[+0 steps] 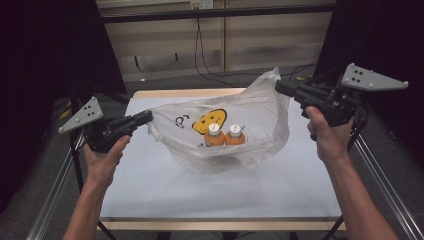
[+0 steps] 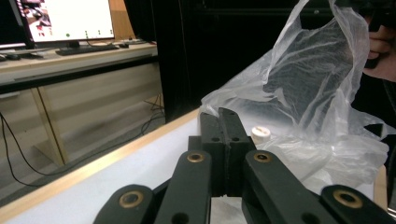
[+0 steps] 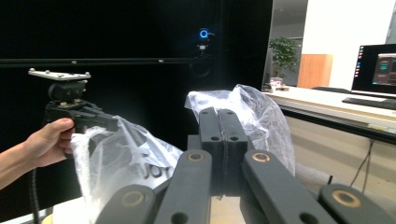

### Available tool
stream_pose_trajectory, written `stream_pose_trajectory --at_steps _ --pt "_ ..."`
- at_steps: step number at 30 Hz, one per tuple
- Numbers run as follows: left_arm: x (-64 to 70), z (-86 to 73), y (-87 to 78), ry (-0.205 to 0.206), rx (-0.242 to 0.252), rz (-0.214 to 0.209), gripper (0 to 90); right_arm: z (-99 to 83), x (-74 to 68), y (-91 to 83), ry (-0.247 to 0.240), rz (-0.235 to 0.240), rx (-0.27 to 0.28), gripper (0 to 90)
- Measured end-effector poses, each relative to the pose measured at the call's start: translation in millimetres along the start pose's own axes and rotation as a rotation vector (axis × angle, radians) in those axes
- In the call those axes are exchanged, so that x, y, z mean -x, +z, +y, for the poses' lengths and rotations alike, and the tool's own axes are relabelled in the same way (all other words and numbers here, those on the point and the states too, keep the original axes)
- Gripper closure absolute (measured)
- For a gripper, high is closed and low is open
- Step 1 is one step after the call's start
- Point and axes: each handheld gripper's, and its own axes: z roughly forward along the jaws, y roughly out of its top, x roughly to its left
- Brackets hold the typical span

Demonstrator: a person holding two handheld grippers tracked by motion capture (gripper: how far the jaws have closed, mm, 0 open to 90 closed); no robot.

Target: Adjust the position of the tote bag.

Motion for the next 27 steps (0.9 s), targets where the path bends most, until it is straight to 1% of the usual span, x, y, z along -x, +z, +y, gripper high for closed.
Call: stream_pose_trajectory --at_steps 3,4,5,6,7,8,9,11,12,14,16,18,19,20,21,22,23,24,25,26,27 --pt "-5.1 2.1 3.5 -0.008 0.01 0.005 90.0 7.3 7.4 0.7 -0.001 -0.024 -0.003 90.0" --pt "-7.2 2.8 3.6 -0.008 0.005 0.009 90.0 9.1 10.1 0.4 0.005 -0.033 0.001 90.0" --pt "-10.2 3.5 5.4 -0.021 0.011 0.011 90.0 10.3 12.1 0.0 0.006 -0.037 0.005 90.0" --pt "-12.5 4.0 6.2 -0.024 0.013 0.011 90.0 12.2 15.1 -1.0 0.01 -0.043 0.011 90.0" --pt "-16.4 5.2 7.4 -0.029 0.006 0.016 90.0 14.9 18.6 -2.6 0.007 -0.047 0.03 90.0" --pt "-18.7 5.6 8.8 -0.034 0.01 0.009 90.0 14.9 18.6 -2.6 0.007 -0.047 0.03 90.0" --pt "-22.0 6.4 10.6 -0.04 0.013 0.018 90.0 16.1 19.3 -3.2 0.004 -0.054 0.032 90.0" --pt "-27.6 8.0 12.9 -0.047 0.001 0.025 90.0 20.2 23.7 -4.8 -0.002 -0.079 0.041 90.0" --pt "-30.3 8.6 14.9 -0.047 0.001 0.027 90.0 20.2 23.7 -4.8 -0.002 -0.079 0.041 90.0" --pt "-35.5 9.5 19.7 -0.062 0.007 0.03 90.0 22.6 29.0 -5.5 0.004 -0.101 0.046 90.0" --pt "-39.4 9.7 22.0 -0.07 -0.001 0.036 90.0 23.2 33.9 -6.5 0.01 -0.12 0.055 90.0" --pt "-44.1 7.7 25.4 -0.08 0.001 0.042 90.0 21.1 40.2 -9.0 0.024 -0.153 0.061 90.0" --pt "-45.1 6.2 26.1 -0.082 -0.009 0.049 90.0 16.2 45.7 -12.8 0.036 -0.187 0.047 90.0" --pt "-46.0 4.8 26.8 -0.083 -0.013 0.048 90.0 16.2 45.7 -12.8 0.036 -0.187 0.047 90.0" --pt "-47.2 2.4 27.5 -0.082 -0.017 0.048 90.0 10.4 51.3 -18.1 0.067 -0.199 0.047 90.0" --pt "-48.3 -0.4 28.4 -0.087 -0.018 0.05 90.0 10.4 51.3 -18.1 0.067 -0.199 0.047 90.0" --pt "-49.3 -3.4 29.8 -0.093 -0.035 0.056 90.0 6.8 53.3 -20.9 0.075 -0.205 0.042 90.0" --pt "-50.1 -6.8 32.2 -0.102 -0.035 0.05 90.0 2.0 54.6 -23.6 0.072 -0.22 0.022 90.0" --pt "-50.8 -8.7 33.5 -0.103 -0.036 0.045 90.0 -2.9 55.3 -25.6 0.079 -0.219 0.01 90.0" --pt "-50.4 -10.9 35.1 -0.106 -0.035 0.042 90.0 -5.6 55.5 -26.6 0.075 -0.218 0.008 90.0" --pt "-49.4 -11.8 35.5 -0.102 -0.044 0.052 90.0 -8.9 54.8 -28.0 0.08 -0.22 0.003 90.0"
